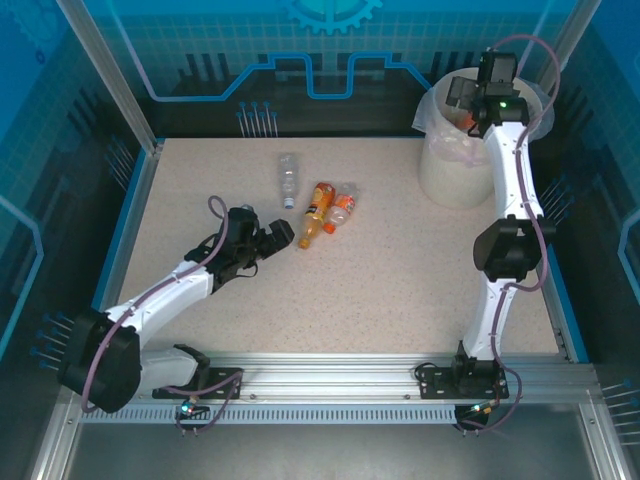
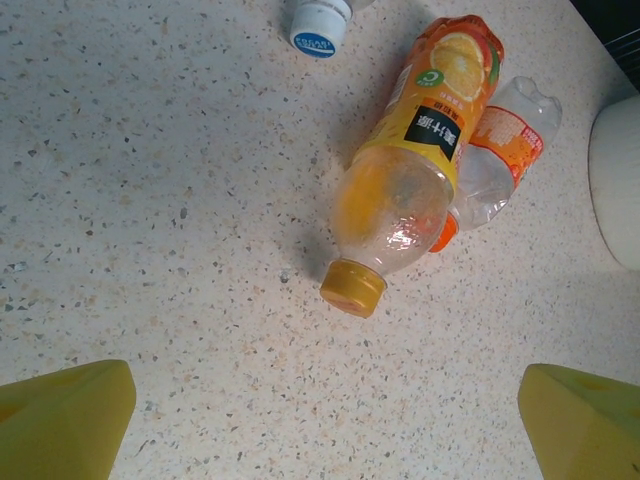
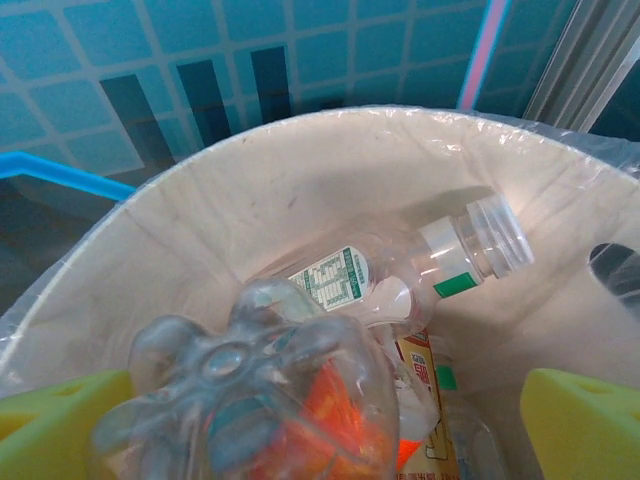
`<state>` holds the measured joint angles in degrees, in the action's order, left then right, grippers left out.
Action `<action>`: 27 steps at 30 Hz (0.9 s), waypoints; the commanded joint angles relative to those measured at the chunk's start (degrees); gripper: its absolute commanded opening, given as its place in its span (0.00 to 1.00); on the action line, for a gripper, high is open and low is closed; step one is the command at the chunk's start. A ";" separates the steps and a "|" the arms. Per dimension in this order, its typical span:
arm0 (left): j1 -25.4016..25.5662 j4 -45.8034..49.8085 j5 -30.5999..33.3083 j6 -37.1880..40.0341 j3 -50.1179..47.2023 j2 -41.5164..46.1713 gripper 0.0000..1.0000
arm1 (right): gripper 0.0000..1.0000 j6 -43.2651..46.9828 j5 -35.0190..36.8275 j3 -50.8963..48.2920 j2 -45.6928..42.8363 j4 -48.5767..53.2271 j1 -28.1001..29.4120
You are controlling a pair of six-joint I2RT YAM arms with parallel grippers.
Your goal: Put the plastic bottles in the bin
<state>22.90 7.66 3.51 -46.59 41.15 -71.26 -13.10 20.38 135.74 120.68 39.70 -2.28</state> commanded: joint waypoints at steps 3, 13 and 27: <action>0.40 1.12 -1.72 1.72 2.73 -2.61 0.99 | 1.00 -1.14 -0.92 1.64 -3.77 4.27 0.44; 0.40 1.57 -3.08 2.56 4.87 -6.25 0.99 | 0.88 -5.33 -17.08 3.43 -1.00 7.06 -3.46; 0.40 1.79 -3.33 2.51 4.66 -7.25 0.99 | 0.65 -1.40 -10.96 11.09 9.90 14.27 -1.62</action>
<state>22.96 8.71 1.58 -44.91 44.53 -77.89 -17.12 2.98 146.69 128.60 48.18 -4.03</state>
